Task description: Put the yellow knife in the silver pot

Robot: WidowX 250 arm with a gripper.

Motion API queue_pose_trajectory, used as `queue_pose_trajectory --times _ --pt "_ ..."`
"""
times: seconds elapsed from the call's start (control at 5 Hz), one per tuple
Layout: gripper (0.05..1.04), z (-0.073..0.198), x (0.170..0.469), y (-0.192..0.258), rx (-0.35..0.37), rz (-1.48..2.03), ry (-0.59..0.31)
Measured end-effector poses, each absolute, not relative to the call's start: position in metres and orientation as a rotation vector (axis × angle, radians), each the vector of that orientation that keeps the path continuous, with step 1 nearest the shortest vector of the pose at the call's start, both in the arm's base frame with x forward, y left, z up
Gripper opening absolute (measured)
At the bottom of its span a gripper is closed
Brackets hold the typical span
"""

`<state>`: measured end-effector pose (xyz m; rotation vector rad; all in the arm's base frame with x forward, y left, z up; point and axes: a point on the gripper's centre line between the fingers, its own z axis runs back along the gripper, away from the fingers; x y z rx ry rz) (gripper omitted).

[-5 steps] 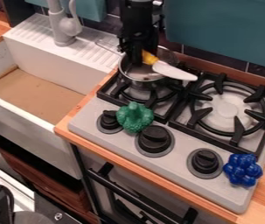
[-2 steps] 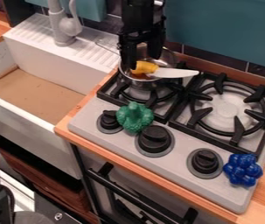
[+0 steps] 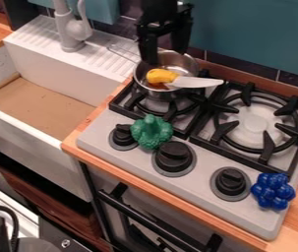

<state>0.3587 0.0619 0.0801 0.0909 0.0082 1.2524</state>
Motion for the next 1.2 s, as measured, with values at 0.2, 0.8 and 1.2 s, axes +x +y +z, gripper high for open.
queue_pose_trajectory --times 0.2,0.8,1.2 --pt "0.999 0.094 0.361 0.038 0.077 1.178 -0.016" --pt "0.999 0.084 0.361 -0.005 0.083 0.998 -0.066" --pt "0.999 0.093 0.36 -0.011 0.078 0.978 -0.03"
